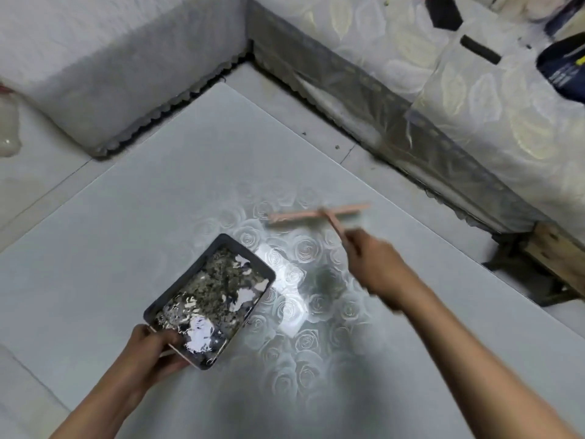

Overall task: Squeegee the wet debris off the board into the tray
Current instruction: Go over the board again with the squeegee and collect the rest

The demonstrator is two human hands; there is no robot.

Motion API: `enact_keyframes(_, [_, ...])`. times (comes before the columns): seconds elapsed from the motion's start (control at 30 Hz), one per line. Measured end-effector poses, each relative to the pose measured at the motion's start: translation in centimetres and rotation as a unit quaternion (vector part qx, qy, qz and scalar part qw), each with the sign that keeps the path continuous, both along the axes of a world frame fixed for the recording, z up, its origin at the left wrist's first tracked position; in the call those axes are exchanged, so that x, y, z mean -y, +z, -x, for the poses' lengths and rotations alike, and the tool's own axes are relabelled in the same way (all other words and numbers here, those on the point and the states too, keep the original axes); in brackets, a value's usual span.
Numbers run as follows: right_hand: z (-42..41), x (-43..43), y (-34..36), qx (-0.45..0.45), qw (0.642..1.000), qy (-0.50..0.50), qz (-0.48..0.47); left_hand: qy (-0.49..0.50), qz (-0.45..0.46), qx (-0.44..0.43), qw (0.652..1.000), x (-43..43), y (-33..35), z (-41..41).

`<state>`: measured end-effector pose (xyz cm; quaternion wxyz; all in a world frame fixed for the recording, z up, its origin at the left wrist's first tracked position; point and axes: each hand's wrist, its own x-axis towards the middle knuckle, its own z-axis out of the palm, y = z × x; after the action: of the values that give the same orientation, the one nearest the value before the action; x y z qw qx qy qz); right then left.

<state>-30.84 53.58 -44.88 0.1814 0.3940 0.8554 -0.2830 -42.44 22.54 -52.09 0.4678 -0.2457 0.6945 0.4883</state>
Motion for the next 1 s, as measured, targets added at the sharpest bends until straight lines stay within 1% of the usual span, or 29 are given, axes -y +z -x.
enact_keyframes(0.1, [8.6, -1.3, -1.3, -0.018, 0.998, 0.046, 0.032, 0.007, 0.007, -0.002, 1.0, 0.7, -0.4, 0.0])
enact_keyframes(0.17, [10.7, -0.3, -2.8, -0.006, 0.997, 0.076, 0.02, 0.012, 0.019, -0.006, 1.0, 1.6, -0.9, -0.1])
enact_keyframes(0.2, [10.2, 0.5, -3.7, 0.002, 0.996, 0.086, 0.012, 0.014, 0.027, -0.007, 1.0, 2.1, -1.1, 0.1])
enact_keyframes(0.27, [6.3, 2.6, -4.4, 0.012, 0.996, 0.092, 0.003, 0.02, 0.04, -0.004, 0.999, 3.3, -1.2, 0.3])
enact_keyframes(0.37, [-0.4, 5.2, -2.2, 0.064, 0.992, 0.112, 0.009, 0.025, 0.048, 0.005, 0.999, 5.0, -1.0, 0.6])
enact_keyframes(0.43, [-0.5, 5.4, -0.4, 0.098, 0.984, 0.149, -0.011, 0.034, 0.052, 0.011, 0.998, 5.8, -0.6, 0.6])
enact_keyframes(0.47, [0.7, 5.1, 0.1, 0.095, 0.98, 0.171, -0.03, 0.039, 0.055, 0.011, 0.998, 6.1, -0.3, 0.5])
enact_keyframes(0.53, [5.6, 5.4, 0.4, 0.048, 0.969, 0.235, -0.054, 0.05, 0.065, 0.008, 0.997, 6.9, 0.3, 0.6])
enact_keyframes(0.6, [11.4, 7.2, -0.2, 0.002, 0.973, 0.231, -0.021, 0.046, 0.077, 0.004, 0.996, 7.7, 0.6, 0.5])
enact_keyframes(0.67, [15.2, 9.4, -1.2, 0.022, 0.973, 0.231, 0.001, 0.052, 0.079, -0.006, 0.995, 8.3, 0.7, 0.3])
enact_keyframes(0.7, [15.5, 10.2, -2.0, 0.034, 0.971, 0.236, -0.002, 0.053, 0.079, -0.009, 0.995, 8.5, 0.8, 0.4])
enact_keyframes(0.77, [12.7, 10.7, -3.0, 0.034, 0.973, 0.229, -0.01, 0.041, 0.079, -0.006, 0.996, 8.8, 0.9, 0.3])
enact_keyframes(0.83, [7.1, 10.8, -3.1, 0.032, 0.973, 0.226, -0.021, 0.036, 0.078, 0.008, 0.996, 9.5, 1.0, 0.1])
enact_keyframes(0.87, [4.2, 10.9, -2.6, 0.046, 0.972, 0.229, -0.02, 0.033, 0.079, 0.014, 0.996, 9.8, 1.1, 0.0])
enact_keyframes(0.93, [0.3, 11.1, -0.9, 0.106, 0.964, 0.242, -0.017, 0.029, 0.083, 0.023, 0.996, 10.4, 1.6, 0.0])
enact_keyframes(1.0, [-0.3, 10.8, 0.6, 0.15, 0.958, 0.244, -0.023, 0.024, 0.086, 0.029, 0.996, 10.9, 2.1, 0.0])
